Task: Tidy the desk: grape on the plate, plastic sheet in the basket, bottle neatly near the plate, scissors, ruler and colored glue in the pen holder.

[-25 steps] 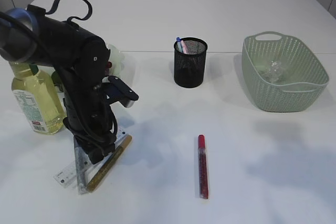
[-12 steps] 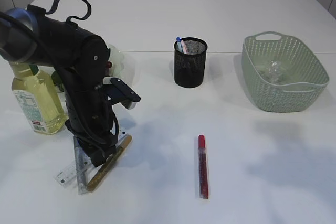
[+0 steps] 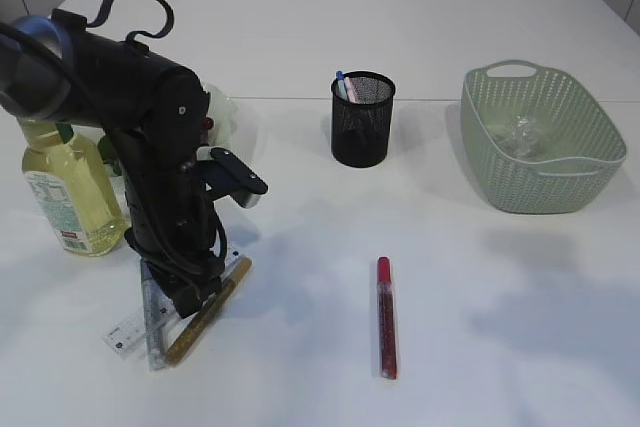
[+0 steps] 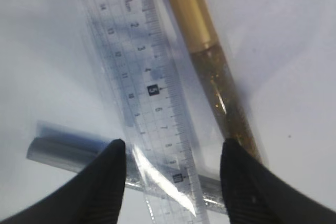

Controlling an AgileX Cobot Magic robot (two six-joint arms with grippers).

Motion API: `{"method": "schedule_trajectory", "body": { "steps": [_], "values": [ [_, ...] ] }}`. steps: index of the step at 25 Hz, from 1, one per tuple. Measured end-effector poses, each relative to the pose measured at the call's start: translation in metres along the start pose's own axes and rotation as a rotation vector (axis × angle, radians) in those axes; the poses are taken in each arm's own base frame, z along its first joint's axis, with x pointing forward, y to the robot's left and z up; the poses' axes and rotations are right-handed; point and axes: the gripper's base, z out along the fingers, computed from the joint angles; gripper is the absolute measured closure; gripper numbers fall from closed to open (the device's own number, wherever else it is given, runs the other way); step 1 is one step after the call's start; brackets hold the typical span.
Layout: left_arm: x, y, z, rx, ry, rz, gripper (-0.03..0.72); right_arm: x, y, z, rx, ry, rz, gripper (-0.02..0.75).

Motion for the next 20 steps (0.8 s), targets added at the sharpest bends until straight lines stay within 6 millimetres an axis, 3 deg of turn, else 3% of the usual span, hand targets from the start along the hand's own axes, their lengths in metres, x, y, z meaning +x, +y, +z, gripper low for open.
{"method": "schedule_trajectory", "body": {
  "steps": [20],
  "values": [
    [-0.003,0.0,0.013,-0.002,0.006,0.006,0.266,0.0,0.0,0.0,0.0,0.0,0.0,0.379]
  ]
}}
